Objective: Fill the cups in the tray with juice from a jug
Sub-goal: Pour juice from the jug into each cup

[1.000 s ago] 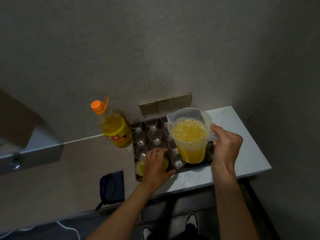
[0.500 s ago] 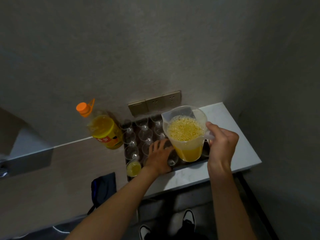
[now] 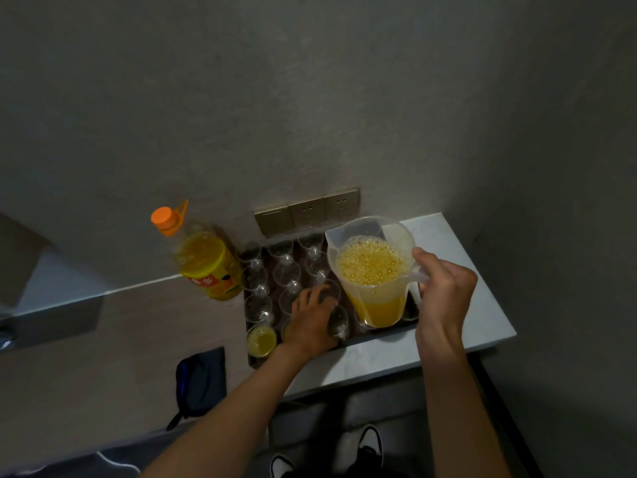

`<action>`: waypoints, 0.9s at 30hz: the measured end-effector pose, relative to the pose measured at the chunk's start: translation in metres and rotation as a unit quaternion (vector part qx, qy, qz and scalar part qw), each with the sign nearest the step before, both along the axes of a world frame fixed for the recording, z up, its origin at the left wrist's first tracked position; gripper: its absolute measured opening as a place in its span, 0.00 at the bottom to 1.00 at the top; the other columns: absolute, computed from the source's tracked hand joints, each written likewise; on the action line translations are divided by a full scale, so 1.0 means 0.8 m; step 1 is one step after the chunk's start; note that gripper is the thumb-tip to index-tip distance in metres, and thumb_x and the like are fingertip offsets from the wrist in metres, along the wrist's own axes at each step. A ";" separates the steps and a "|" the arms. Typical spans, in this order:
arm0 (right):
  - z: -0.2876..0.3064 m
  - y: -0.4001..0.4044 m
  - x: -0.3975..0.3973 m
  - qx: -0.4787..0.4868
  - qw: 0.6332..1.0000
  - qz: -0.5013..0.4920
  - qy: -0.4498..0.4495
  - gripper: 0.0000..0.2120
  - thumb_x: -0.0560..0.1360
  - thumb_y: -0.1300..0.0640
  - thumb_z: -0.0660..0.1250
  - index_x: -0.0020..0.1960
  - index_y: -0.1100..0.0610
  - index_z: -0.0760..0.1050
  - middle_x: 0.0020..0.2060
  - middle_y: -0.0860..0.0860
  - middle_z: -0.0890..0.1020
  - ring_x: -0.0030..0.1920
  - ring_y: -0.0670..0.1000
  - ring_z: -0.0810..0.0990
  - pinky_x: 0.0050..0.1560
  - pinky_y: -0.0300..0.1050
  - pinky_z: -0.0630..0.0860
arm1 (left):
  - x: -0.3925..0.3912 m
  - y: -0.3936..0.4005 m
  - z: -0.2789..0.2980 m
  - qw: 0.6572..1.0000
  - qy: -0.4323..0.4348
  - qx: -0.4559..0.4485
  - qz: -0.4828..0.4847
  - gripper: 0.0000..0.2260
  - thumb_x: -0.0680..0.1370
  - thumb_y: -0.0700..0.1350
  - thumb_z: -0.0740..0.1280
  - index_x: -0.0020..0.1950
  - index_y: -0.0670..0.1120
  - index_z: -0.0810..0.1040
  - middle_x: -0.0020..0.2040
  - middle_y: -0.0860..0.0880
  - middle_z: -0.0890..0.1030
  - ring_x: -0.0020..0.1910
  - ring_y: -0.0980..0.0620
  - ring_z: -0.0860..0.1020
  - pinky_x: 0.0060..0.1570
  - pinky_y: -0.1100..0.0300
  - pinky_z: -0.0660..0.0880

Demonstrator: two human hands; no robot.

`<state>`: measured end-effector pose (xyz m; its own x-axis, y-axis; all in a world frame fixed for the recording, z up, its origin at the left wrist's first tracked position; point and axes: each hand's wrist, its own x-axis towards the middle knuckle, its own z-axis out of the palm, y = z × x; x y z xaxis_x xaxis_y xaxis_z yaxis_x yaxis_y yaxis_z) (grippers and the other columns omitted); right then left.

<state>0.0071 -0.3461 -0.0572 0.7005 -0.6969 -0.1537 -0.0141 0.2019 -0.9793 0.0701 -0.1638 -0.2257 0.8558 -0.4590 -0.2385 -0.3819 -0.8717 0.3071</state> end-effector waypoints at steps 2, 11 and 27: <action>0.002 -0.002 0.001 -0.002 1.000 0.006 0.003 0.19 0.80 0.63 0.69 0.30 0.59 0.76 0.19 0.42 0.71 0.23 0.40 0.71 0.35 0.41 0.68 | -0.003 0.001 0.003 1.000 0.007 -0.008 0.007 0.35 0.68 0.51 0.76 0.73 0.53 0.68 0.78 0.48 0.57 0.75 0.43 0.54 0.73 0.48 0.57; 0.007 -0.008 0.008 -0.015 1.000 0.021 0.000 0.21 0.78 0.62 0.71 0.27 0.58 0.76 0.19 0.45 0.72 0.23 0.43 0.70 0.33 0.44 0.68 | -0.009 0.012 0.037 0.989 0.009 -0.134 0.057 0.31 0.67 0.54 0.72 0.69 0.52 0.71 0.62 0.51 0.70 0.65 0.48 0.67 0.63 0.55 0.67; 0.042 -0.008 0.002 -0.049 0.996 0.072 -0.018 0.23 0.78 0.64 0.70 0.24 0.56 0.78 0.20 0.46 0.72 0.24 0.45 0.70 0.34 0.46 0.67 | -0.026 0.025 0.135 0.866 -0.023 -0.435 0.243 0.36 0.71 0.48 0.80 0.75 0.55 0.66 0.66 0.58 0.68 0.60 0.73 0.71 0.50 0.76 0.74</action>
<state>0.0085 -0.3527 -0.0234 0.7987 -0.5984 -0.0635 -0.0009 0.1043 -0.9945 0.0492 -0.1441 -0.1176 0.9979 -0.0303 0.0568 -0.0641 -0.3784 0.9234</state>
